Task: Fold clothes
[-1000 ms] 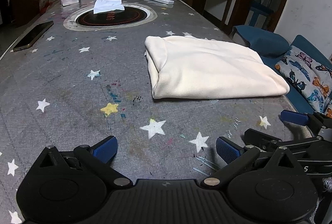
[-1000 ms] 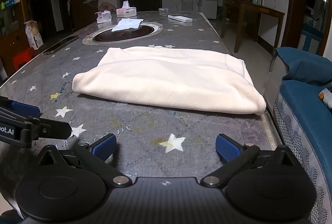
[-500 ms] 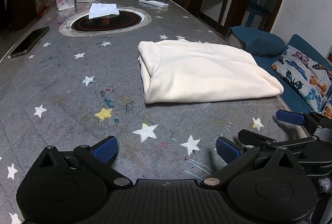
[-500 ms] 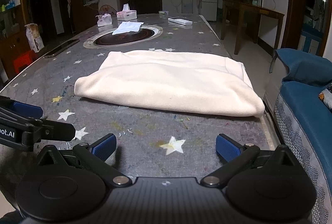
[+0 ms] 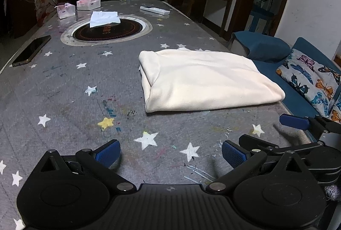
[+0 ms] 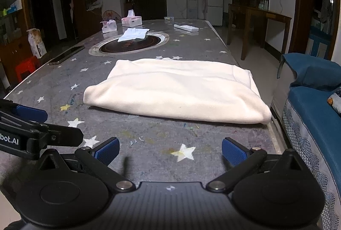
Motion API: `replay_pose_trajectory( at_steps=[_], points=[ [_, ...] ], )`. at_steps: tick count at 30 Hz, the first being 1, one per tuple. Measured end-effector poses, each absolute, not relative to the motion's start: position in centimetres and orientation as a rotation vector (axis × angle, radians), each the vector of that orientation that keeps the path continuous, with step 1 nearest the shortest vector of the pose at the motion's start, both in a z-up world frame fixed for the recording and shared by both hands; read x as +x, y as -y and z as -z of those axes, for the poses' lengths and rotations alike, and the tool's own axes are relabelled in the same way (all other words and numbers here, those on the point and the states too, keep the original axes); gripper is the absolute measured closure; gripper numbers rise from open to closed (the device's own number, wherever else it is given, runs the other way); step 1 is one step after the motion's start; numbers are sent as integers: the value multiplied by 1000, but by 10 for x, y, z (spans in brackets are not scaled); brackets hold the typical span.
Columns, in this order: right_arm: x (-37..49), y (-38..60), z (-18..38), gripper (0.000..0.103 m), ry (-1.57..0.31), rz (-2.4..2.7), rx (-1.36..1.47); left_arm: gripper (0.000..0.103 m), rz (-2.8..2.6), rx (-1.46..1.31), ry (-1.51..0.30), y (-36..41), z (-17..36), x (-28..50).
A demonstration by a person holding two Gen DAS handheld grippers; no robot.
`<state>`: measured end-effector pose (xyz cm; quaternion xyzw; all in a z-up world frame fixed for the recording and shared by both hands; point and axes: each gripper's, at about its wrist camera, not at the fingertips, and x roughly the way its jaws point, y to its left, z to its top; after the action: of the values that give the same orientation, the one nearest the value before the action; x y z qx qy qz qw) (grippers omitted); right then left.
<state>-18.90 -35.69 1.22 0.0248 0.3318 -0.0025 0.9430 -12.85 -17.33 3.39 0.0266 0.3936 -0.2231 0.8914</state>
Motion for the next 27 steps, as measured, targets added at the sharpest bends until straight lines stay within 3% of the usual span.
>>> replay_pose_trajectory(
  at_steps=[27],
  points=[
    [-221,347,-28,0,-620,15,38,0,485,59,-747,167,-50,-158]
  ],
)
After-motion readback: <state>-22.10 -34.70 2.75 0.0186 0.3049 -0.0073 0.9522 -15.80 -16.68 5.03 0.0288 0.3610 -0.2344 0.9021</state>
